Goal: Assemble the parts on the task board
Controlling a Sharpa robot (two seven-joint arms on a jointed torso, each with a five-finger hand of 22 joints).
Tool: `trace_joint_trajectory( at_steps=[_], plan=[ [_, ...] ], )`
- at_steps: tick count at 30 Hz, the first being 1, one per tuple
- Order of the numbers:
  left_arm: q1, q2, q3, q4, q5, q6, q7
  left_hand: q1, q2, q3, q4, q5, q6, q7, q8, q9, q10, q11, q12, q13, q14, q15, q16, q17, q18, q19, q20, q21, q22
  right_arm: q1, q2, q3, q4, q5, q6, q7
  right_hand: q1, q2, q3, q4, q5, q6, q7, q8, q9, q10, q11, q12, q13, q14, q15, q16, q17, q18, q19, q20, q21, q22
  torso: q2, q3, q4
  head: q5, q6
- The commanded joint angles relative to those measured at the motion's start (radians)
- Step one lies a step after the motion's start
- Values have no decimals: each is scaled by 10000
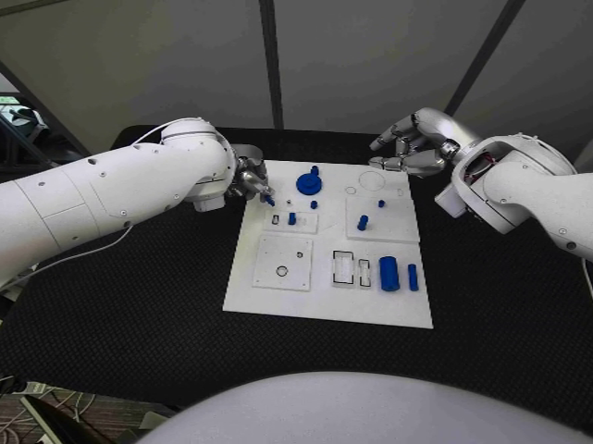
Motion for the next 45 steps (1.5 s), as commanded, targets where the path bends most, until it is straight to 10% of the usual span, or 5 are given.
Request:
trace_joint_trajectory(
  at_steps=[1, 45],
  plan=[
    [-56, -81, -7, 228, -672, -418, 109, -59, -69, 349, -290, 1, -47, -41, 42, 16, 113, -62, 33, -1, 107, -70, 61, 12, -640, 67, 10, 15, 693, 12, -9, 8, 16, 3, 29, 57, -22, 49, 7, 38, 30, -17, -25, 65, -4, -40, -36, -29, 2, 241, -90, -32, -9, 96, -41, -6, -50, -11, 1, 0, -10, 10, 2],
    [-697, -419, -13, 1135, -1636, -1122, 311, -166, -176, 618, -287, 1, -41, -58, 112, 87, 183, -81, 49, 5, 117, -89, 75, 25, -642, 86, -11, 15, 717, 3, 3, 7, -53, 17, 75, 102, -25, 52, 9, 43, 45, -14, -27, 76, -4, -44, -38, -29, -3, 247, -91, -32, 5, 96, -35, -8, -61, -17, 10, 1, -17, -5, 2]
  ],
)
